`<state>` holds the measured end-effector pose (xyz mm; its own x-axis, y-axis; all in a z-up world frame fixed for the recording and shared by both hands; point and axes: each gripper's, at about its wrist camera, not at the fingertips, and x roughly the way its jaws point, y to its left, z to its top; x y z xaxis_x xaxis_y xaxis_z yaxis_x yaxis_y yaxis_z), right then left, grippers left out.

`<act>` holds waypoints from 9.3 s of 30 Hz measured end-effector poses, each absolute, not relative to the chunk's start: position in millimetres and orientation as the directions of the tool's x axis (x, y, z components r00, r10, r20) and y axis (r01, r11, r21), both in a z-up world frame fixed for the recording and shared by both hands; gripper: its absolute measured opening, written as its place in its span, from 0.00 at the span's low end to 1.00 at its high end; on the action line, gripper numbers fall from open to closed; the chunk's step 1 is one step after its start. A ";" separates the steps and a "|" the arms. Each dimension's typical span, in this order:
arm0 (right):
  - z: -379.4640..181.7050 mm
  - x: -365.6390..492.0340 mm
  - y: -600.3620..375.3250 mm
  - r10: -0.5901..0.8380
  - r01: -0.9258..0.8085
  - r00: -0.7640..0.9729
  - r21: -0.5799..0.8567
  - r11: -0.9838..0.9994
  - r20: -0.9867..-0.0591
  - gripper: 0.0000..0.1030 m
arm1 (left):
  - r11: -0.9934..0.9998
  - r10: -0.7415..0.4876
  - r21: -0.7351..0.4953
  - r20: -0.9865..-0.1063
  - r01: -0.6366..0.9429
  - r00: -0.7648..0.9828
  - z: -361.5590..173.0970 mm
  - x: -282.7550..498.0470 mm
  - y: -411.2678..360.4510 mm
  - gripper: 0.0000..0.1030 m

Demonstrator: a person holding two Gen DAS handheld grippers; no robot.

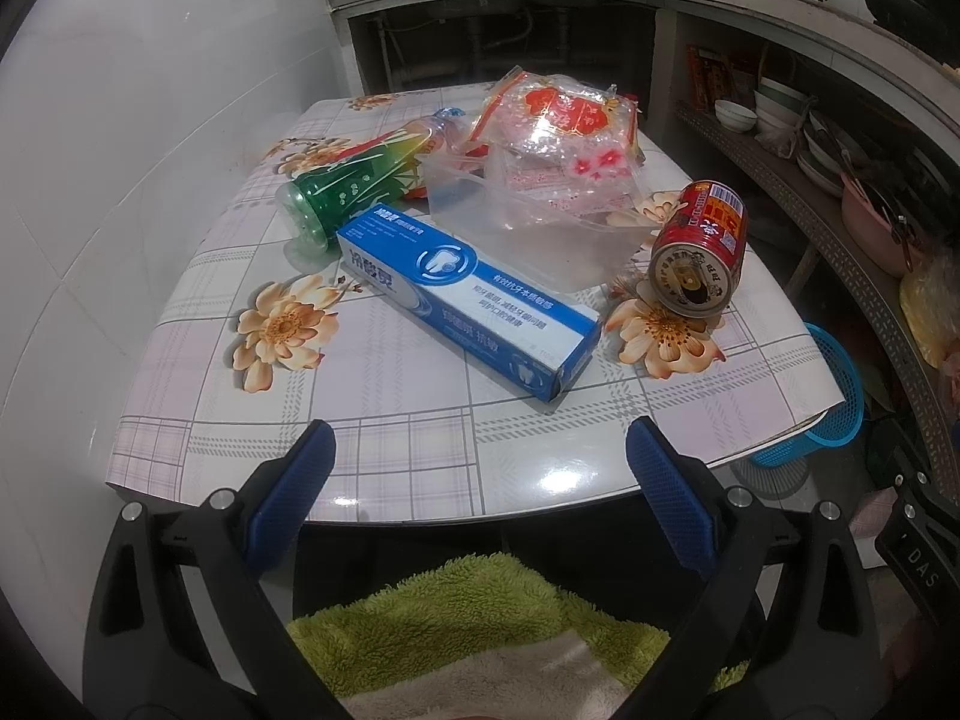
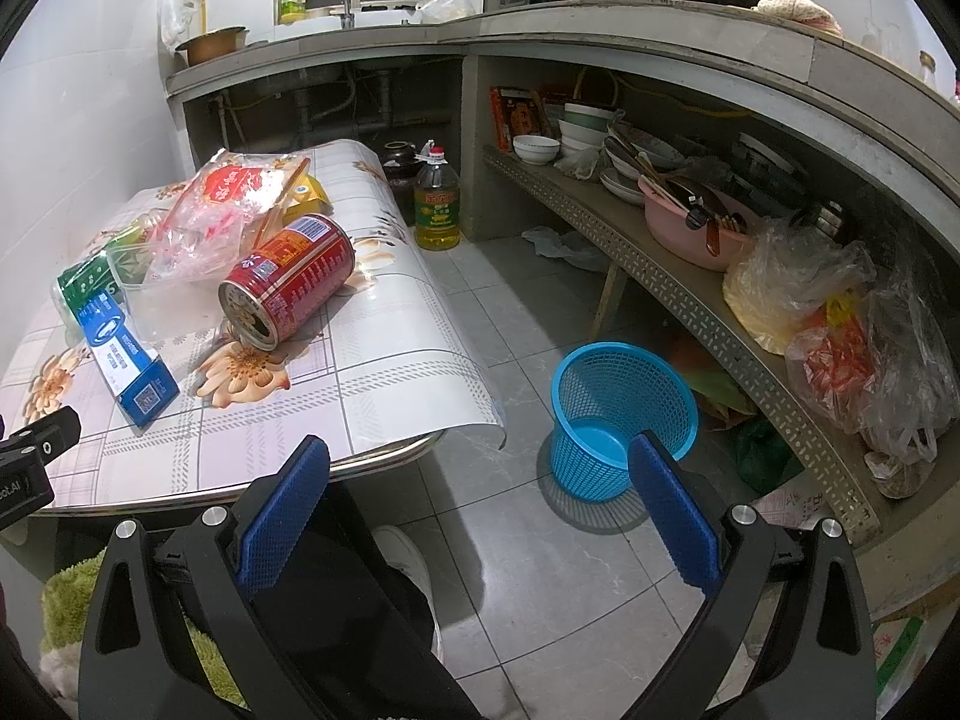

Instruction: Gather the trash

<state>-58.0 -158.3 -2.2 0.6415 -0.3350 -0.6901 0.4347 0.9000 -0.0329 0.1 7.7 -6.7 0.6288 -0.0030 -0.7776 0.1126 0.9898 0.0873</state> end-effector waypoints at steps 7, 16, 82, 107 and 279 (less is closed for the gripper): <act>-2.3 -57.9 -157.7 -0.332 0.433 0.641 -0.031 0.901 -0.692 0.94 | 0.990 -0.003 0.088 -0.779 0.113 0.627 -9.2 0.5 10.7 0.91; -4.0 -58.6 -157.3 -0.330 0.433 0.642 -0.028 0.901 -0.692 0.94 | 0.990 -0.002 0.088 -0.781 0.113 0.624 -4.4 0.9 17.7 0.91; -0.9 284.1 -225.0 0.684 0.070 0.433 0.779 0.623 -0.587 0.81 | 0.776 -0.331 0.100 -0.777 0.623 0.536 5.5 166.6 -72.3 0.72; -32.3 308.7 -233.6 0.713 0.110 0.427 0.815 0.569 -0.556 0.29 | 0.843 -0.279 0.057 -0.803 0.535 0.526 -9.9 192.9 -55.6 0.00; 20.9 104.5 -165.7 0.472 -0.078 0.609 0.544 0.835 -0.638 0.73 | 0.922 -0.386 -0.301 -0.704 0.242 0.597 -21.9 129.5 109.9 0.71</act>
